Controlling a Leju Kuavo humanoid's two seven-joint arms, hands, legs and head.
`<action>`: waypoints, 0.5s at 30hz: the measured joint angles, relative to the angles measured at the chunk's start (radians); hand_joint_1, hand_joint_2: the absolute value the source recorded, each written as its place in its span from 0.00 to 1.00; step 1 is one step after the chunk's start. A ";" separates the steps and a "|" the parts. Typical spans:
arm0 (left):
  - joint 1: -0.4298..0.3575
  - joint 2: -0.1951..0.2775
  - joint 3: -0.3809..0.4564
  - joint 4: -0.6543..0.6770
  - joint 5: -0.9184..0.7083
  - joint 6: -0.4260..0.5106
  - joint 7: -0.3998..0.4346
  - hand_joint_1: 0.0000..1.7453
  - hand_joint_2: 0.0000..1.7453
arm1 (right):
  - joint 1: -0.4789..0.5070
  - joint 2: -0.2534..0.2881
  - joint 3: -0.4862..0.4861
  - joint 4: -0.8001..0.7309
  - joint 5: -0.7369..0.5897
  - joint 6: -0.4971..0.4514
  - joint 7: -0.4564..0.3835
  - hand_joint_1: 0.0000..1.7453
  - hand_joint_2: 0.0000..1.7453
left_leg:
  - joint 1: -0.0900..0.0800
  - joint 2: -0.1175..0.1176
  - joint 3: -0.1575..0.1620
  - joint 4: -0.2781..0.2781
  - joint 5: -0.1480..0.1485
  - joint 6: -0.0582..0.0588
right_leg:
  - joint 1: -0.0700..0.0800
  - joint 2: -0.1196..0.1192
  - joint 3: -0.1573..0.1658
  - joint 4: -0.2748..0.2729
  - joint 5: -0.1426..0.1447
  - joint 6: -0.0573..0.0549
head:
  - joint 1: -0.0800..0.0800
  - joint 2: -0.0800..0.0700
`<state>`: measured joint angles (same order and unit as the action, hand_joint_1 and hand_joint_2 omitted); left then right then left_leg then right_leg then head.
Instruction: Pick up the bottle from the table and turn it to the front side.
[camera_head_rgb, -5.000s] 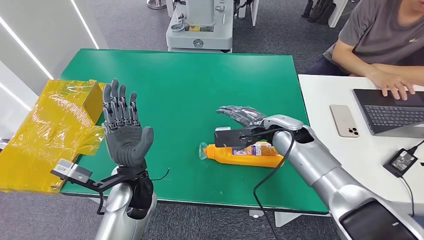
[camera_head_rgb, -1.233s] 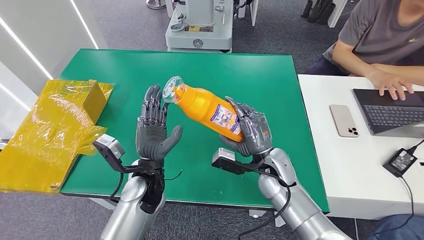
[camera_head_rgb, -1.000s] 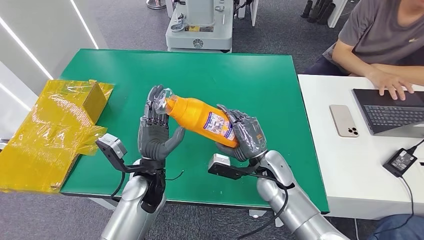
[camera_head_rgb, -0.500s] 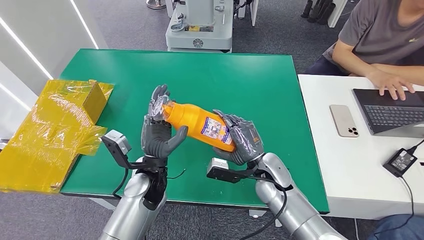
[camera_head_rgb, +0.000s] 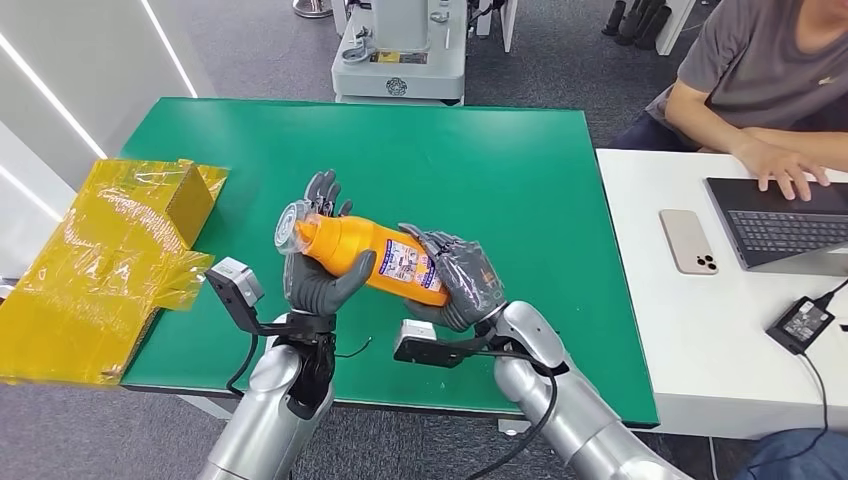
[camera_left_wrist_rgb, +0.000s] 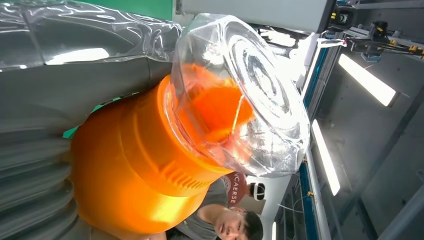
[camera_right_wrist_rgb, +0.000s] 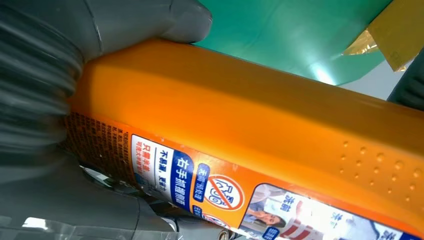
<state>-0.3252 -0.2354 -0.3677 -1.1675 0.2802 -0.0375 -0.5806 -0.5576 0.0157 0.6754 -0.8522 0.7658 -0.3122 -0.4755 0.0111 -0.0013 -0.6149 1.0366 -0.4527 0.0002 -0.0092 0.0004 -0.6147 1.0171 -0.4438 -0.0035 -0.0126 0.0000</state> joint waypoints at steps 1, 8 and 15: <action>-0.002 0.000 0.000 0.001 0.000 0.000 0.000 0.00 1.00 | -0.002 0.002 0.001 0.006 -0.002 0.006 -0.003 1.00 1.00 | 0.000 0.000 0.000 0.000 0.000 0.000 | 0.000 0.000 0.000 0.000 0.000 0.000 | 0.000 0.000; -0.004 0.001 0.000 0.012 0.005 -0.001 0.000 0.00 1.00 | -0.015 0.012 0.001 0.042 -0.012 0.024 -0.021 1.00 1.00 | 0.000 0.000 0.000 0.000 0.000 0.000 | 0.000 0.000 0.000 0.000 0.000 0.000 | 0.000 0.000; -0.004 0.003 0.000 0.015 0.012 0.000 -0.005 0.35 1.00 | -0.029 0.018 0.002 0.063 -0.012 0.037 -0.029 1.00 1.00 | 0.000 0.000 0.000 0.000 0.000 0.000 | 0.000 0.000 0.000 0.000 0.000 0.000 | 0.000 0.000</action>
<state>-0.3292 -0.2323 -0.3674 -1.1521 0.2926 -0.0378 -0.5856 -0.5862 0.0340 0.6775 -0.7889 0.7534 -0.2754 -0.5047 0.0111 -0.0011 -0.6150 1.0366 -0.4528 0.0002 -0.0092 0.0008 -0.6148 1.0170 -0.4438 -0.0035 -0.0126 0.0000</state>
